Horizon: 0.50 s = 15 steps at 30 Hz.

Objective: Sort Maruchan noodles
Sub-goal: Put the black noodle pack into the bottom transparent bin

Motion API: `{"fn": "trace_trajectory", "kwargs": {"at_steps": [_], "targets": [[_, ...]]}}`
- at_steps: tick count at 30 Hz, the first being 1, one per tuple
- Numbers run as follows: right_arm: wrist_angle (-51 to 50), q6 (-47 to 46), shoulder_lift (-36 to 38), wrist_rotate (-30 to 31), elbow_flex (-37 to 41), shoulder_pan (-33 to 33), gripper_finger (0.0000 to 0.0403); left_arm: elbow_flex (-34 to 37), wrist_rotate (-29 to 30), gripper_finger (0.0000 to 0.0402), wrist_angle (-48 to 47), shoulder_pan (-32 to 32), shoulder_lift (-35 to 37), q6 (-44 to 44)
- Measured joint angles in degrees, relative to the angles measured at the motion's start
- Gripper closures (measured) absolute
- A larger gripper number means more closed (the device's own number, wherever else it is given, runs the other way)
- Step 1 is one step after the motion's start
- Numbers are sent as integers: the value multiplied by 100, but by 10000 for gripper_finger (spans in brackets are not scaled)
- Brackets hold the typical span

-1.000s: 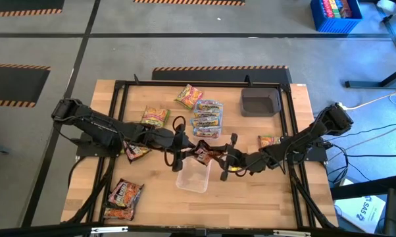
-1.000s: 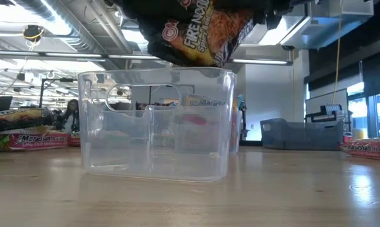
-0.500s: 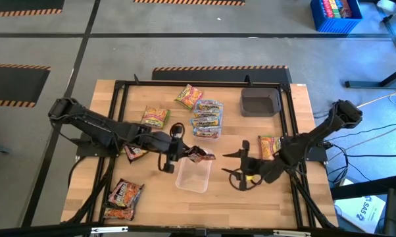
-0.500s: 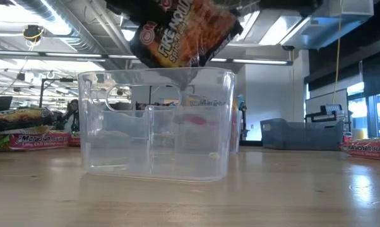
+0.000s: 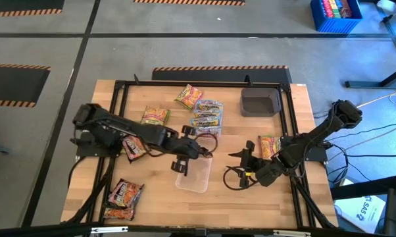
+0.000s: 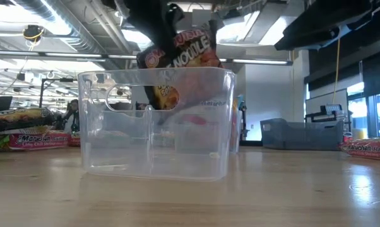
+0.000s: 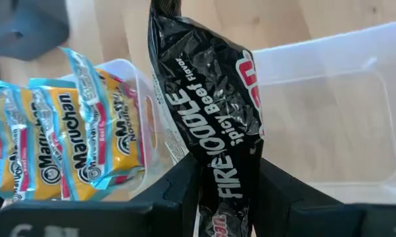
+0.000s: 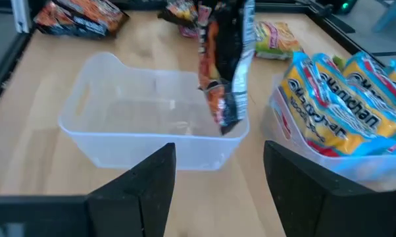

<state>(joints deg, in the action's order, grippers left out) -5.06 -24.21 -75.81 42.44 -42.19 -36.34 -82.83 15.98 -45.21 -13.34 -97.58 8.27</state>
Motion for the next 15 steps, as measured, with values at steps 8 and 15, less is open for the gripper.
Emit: {"fn": "trace_trajectory", "kwargs": {"at_steps": [8, 15], "targets": [[36, 0, -4, 3, 0, -2, 194, -546, 141, 300, -917, 0, -544, -170], [107, 0, -49, 5, -2, -1, 194, -351, 135, 300, -755, 119, -536, -210]]}}
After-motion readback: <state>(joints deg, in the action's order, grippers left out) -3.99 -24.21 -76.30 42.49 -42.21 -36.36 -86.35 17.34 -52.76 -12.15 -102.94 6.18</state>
